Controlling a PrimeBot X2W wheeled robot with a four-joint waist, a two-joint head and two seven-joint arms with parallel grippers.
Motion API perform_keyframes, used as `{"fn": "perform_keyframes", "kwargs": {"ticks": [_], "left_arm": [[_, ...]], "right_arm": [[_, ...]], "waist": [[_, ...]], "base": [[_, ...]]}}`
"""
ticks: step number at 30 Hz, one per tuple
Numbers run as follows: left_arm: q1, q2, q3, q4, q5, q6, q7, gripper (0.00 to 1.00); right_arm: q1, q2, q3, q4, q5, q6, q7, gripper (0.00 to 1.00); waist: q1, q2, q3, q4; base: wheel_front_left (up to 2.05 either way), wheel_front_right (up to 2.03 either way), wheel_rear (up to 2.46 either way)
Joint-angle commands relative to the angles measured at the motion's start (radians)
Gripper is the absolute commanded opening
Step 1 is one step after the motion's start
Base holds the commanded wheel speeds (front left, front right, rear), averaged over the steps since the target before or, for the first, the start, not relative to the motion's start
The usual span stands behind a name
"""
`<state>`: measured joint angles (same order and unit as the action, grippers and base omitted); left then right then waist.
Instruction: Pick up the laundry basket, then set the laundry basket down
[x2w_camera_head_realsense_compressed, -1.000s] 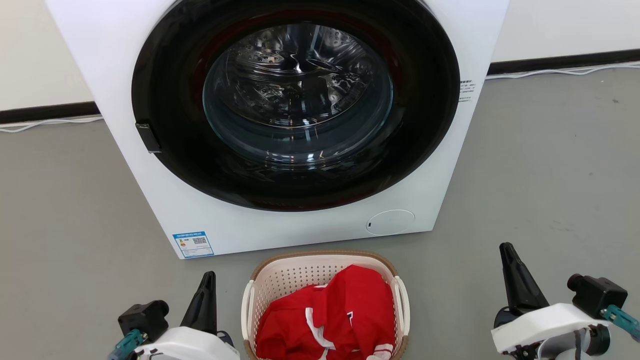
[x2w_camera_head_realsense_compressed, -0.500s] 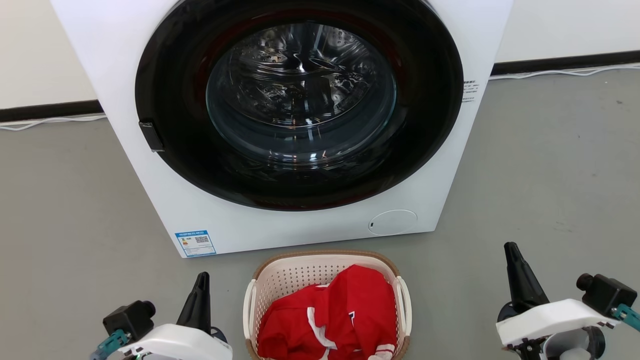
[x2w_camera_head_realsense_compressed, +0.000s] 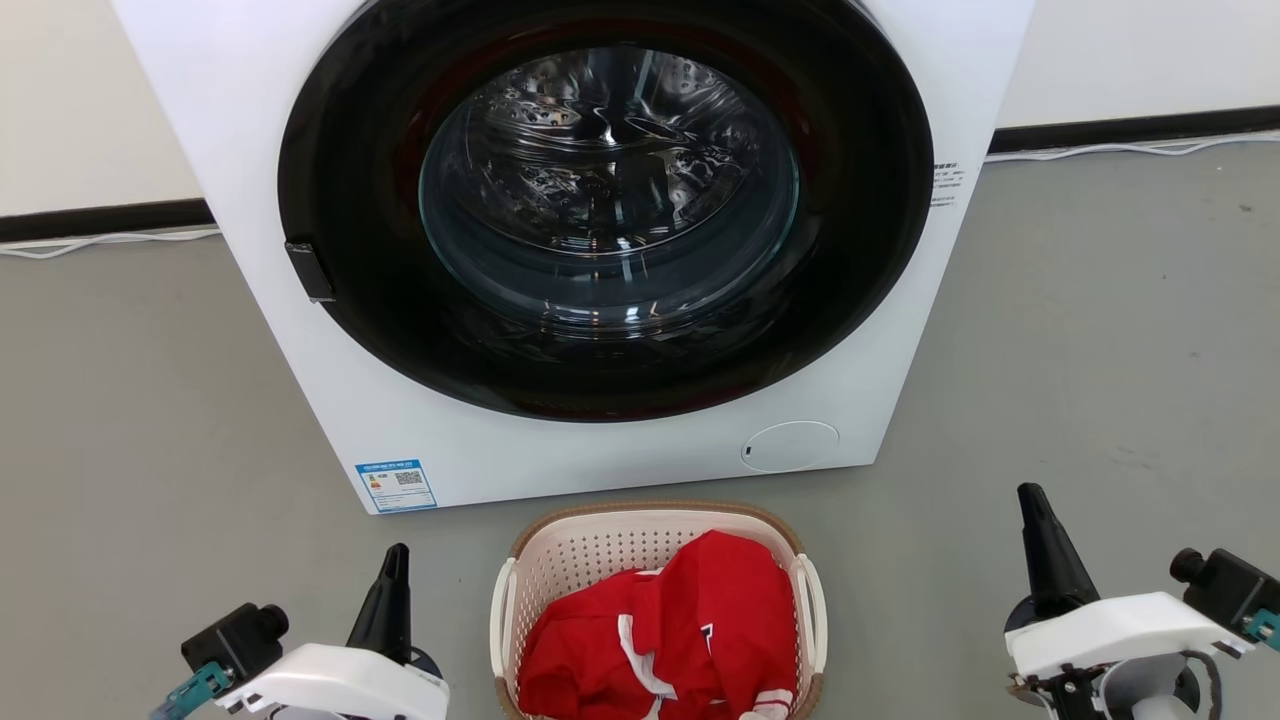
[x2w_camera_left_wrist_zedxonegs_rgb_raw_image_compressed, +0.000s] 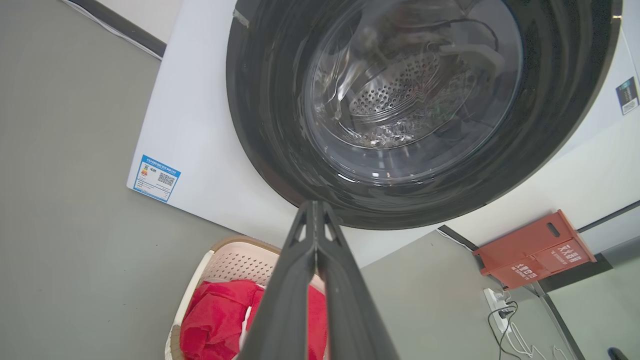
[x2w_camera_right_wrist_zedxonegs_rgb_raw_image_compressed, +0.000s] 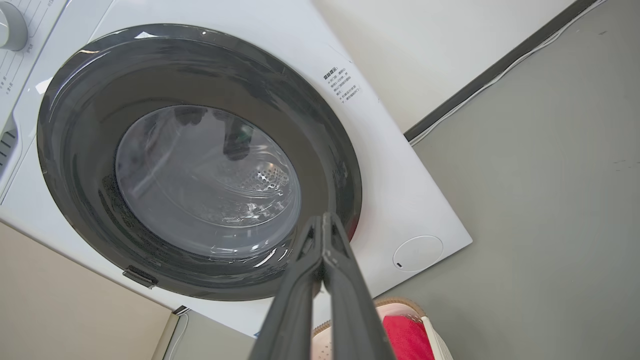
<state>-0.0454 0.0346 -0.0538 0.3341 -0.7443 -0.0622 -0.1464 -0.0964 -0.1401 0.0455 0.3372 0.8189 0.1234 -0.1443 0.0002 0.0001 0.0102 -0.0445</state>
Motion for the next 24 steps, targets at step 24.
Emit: {"fn": "perform_keyframes", "kwargs": {"ticks": [24], "left_arm": [[-0.045, 0.009, 0.057, -0.046, -0.248, -0.025, 0.073, 0.00]], "right_arm": [[-0.023, 0.020, -0.045, -0.046, 0.229, 0.004, 0.073, 0.00]], "waist": [[-0.0002, -0.0001, -0.002, 0.012]], "base": [[0.00, 0.00, 0.00]]}}
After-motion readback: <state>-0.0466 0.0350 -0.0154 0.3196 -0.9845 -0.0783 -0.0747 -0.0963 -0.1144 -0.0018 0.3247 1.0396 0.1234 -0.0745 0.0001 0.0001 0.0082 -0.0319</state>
